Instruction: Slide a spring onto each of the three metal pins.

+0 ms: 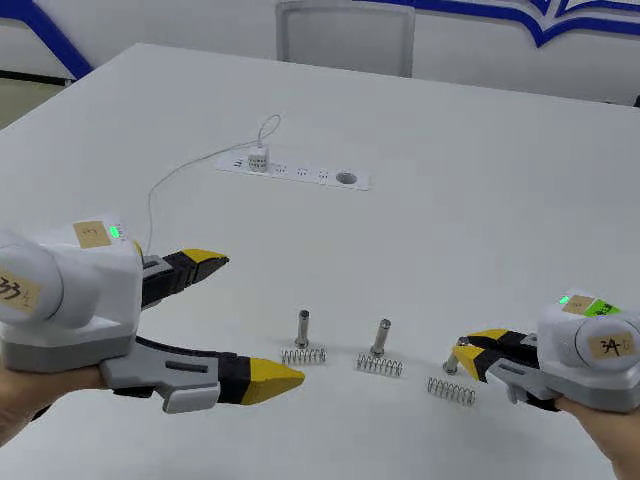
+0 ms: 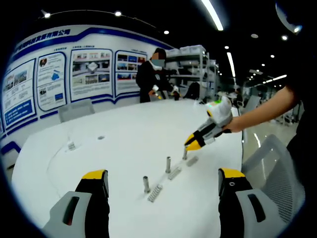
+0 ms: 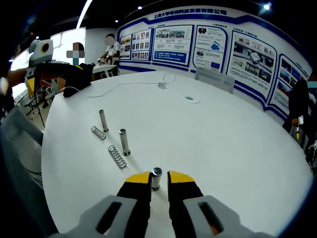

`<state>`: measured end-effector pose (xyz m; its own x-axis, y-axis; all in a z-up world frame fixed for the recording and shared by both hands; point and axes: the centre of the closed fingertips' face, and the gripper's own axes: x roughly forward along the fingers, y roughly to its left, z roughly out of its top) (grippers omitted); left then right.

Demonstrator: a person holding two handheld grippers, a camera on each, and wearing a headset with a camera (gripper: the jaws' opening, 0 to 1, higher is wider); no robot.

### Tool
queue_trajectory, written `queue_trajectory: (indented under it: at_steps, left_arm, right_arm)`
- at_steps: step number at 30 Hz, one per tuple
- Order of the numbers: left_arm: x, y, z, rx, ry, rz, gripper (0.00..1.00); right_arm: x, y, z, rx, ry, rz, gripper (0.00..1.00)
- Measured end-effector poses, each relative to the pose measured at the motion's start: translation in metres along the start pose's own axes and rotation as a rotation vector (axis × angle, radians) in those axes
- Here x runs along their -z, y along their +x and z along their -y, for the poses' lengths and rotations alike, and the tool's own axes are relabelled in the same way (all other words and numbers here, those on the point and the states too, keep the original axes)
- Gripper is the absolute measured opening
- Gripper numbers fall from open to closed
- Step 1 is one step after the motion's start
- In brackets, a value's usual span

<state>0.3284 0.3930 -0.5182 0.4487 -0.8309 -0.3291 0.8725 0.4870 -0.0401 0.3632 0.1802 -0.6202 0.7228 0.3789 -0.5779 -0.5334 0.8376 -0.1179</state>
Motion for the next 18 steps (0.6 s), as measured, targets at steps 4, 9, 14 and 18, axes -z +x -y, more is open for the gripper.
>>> queue_trajectory:
  at_steps: [4, 9, 14, 18]
  left_arm:
    - [0.001, 0.000, 0.001, 0.002, 0.008, -0.008, 0.94]
    - [0.003, 0.000, 0.000, -0.001, -0.003, -0.005, 0.93]
    - [0.003, 0.000, 0.000, -0.001, -0.009, -0.001, 0.94]
    - [0.003, 0.001, -0.004, -0.015, -0.011, 0.001, 0.95]
  right_arm:
    - [-0.003, -0.002, 0.000, 0.003, 0.023, 0.010, 0.17]
    - [-0.008, -0.011, -0.003, -0.031, 0.005, 0.028, 0.19]
    - [0.001, -0.019, 0.002, -0.054, 0.017, 0.019, 0.20]
    - [0.016, -0.020, -0.001, -0.089, 0.006, -0.015, 0.21]
